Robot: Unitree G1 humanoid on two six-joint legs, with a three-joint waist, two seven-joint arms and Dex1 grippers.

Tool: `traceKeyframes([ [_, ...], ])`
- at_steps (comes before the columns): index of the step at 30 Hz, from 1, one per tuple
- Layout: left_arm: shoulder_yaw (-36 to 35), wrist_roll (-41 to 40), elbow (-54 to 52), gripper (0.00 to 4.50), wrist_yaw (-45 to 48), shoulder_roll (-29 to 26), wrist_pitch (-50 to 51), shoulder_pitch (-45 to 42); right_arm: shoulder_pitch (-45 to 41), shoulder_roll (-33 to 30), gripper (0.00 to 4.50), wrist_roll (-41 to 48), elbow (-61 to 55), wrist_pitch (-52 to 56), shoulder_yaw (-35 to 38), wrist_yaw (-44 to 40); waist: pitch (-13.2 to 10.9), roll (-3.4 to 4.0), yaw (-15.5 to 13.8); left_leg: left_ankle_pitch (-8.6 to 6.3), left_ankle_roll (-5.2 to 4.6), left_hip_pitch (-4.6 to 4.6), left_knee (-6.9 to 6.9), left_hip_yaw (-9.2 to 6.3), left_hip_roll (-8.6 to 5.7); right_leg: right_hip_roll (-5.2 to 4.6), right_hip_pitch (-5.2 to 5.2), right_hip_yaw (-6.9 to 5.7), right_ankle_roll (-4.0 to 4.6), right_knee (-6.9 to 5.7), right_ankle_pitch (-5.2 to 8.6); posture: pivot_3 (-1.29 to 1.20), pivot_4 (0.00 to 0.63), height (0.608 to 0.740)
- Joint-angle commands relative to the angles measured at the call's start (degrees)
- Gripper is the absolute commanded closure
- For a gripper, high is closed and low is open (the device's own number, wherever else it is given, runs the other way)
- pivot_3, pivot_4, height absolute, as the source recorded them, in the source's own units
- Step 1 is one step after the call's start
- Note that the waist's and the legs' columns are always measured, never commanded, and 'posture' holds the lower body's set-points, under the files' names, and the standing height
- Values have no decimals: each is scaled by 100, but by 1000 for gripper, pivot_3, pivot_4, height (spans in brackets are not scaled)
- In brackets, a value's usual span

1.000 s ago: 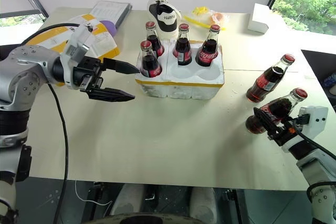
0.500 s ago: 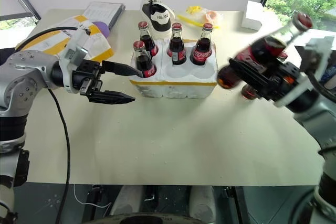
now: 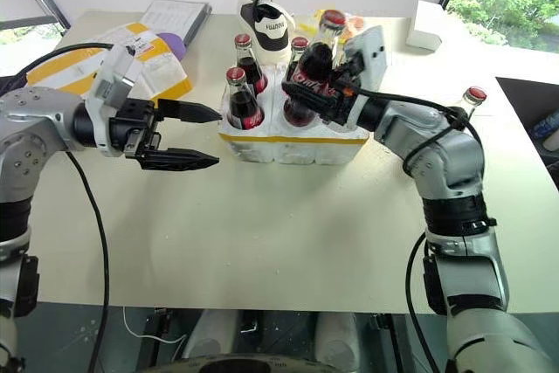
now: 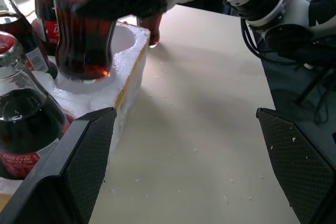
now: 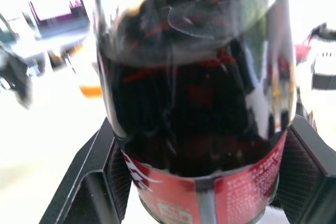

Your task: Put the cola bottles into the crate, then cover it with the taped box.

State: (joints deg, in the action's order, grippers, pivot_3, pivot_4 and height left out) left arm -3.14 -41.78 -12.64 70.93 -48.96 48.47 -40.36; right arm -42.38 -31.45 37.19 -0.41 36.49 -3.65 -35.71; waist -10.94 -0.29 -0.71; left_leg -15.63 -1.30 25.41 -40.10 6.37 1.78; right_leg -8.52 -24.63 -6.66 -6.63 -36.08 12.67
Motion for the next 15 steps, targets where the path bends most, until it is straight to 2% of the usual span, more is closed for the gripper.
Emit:
traceKeyframes([
  [1, -245, -107, -205, 0, -133, -90, -33, 37, -130, 125, 1676, -207, -105, -189, -71, -352, 0, 0, 12, 0, 0, 0, 1, 0, 0, 0, 0, 0, 0, 0, 0, 0, 150, 740],
  [6, -285, -171, -320, 0, -251, -89, -43, 146, -56, 289, 1676, -800, 118, -250, -485, -570, 0, 0, 37, 0, 1, -3, 3, 1, 1, 2, -1, 0, 0, 0, 0, 0, 150, 740],
  [9, -290, -193, -312, 0, -311, -83, -70, 141, -188, 461, 1676, -1024, 495, -221, -483, -531, 1, -1, 63, 1, 2, -5, 3, 3, 1, 3, 1, 0, 0, 0, 0, 0, 150, 740],
  [10, -284, -195, -302, 0, -323, -81, -81, 134, -222, 504, 615, -1111, 582, -238, -475, -510, 1, -1, 73, 1, 2, -6, 3, 2, 1, 2, 1, 1, 0, 0, 0, 0, 150, 740],
  [11, -278, -198, -295, 0, -332, -81, -89, 129, -242, 533, 304, -1179, 634, -256, -467, -507, 1, -1, 90, 1, 2, -6, 3, 3, 1, 2, 2, 1, 0, 0, 0, 0, 150, 740],
  [12, -267, -194, -277, 0, -334, -80, -104, 118, -261, 564, 75, -1237, 677, -277, -449, -501, 2, -3, 119, 1, 3, -7, 3, 2, 2, 2, 2, 1, 0, -1, 0, 0, 150, 740],
  [15, -215, -211, -249, 0, -338, -44, -121, 33, -232, 594, 75, -1142, 419, -170, -103, -370, 2, -4, 148, 3, 5, -9, 2, 0, 2, 2, 5, 1, 0, -3, 0, 0, 150, 740],
])
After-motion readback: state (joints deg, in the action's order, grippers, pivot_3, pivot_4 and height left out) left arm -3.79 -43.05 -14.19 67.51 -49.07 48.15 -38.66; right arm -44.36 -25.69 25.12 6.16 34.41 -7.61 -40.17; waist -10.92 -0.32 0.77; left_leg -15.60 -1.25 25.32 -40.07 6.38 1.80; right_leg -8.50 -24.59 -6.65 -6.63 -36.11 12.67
